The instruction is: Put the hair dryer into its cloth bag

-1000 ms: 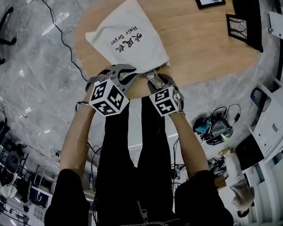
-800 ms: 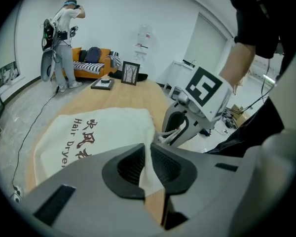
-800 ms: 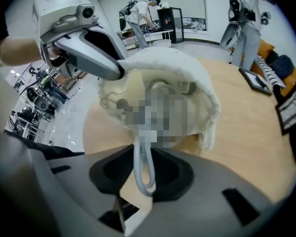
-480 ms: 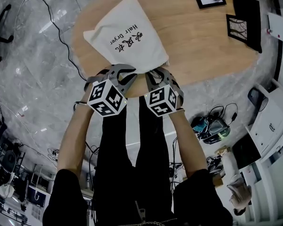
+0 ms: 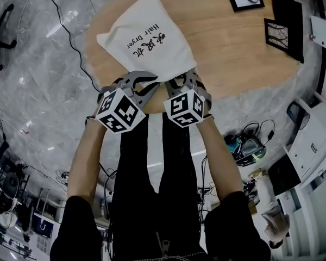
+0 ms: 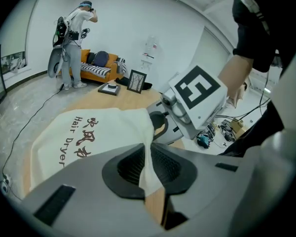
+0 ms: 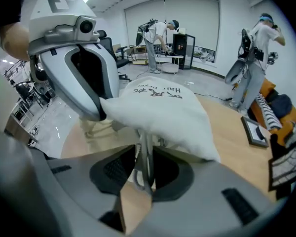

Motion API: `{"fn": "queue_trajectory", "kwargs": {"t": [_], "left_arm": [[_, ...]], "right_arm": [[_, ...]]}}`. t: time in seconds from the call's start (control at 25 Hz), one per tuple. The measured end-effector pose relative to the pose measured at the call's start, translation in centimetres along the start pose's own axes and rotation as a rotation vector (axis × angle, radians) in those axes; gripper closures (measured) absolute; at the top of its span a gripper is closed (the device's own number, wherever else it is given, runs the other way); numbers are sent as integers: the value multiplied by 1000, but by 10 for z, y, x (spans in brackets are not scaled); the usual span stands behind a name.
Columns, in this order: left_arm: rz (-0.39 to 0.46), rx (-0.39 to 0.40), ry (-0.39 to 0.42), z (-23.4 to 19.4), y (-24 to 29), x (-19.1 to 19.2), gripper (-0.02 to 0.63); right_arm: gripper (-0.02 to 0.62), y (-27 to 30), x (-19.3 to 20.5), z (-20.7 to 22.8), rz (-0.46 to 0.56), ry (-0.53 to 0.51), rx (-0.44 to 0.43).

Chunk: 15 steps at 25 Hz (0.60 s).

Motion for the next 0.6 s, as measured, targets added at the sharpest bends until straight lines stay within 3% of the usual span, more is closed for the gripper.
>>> {"fn": "queue_trajectory", "kwargs": {"t": [0.28,0.6], "left_arm": [[62,36,-29,0,-6,-5,563],[30,-7,-31,-1,-2,2,563]], "right_arm": [[485,12,-16,9,62,0,-9],[445,24,-11,4,-3,24,66]]}}
Point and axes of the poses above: the fingertips, and each gripper's own axes: y forward along the fingers, z to its right, x out of its underside, the point moved 8 cm from there along -y, backward along the fingers, and after that the axes turned 10 degrees about x, right-handed, at the moved point
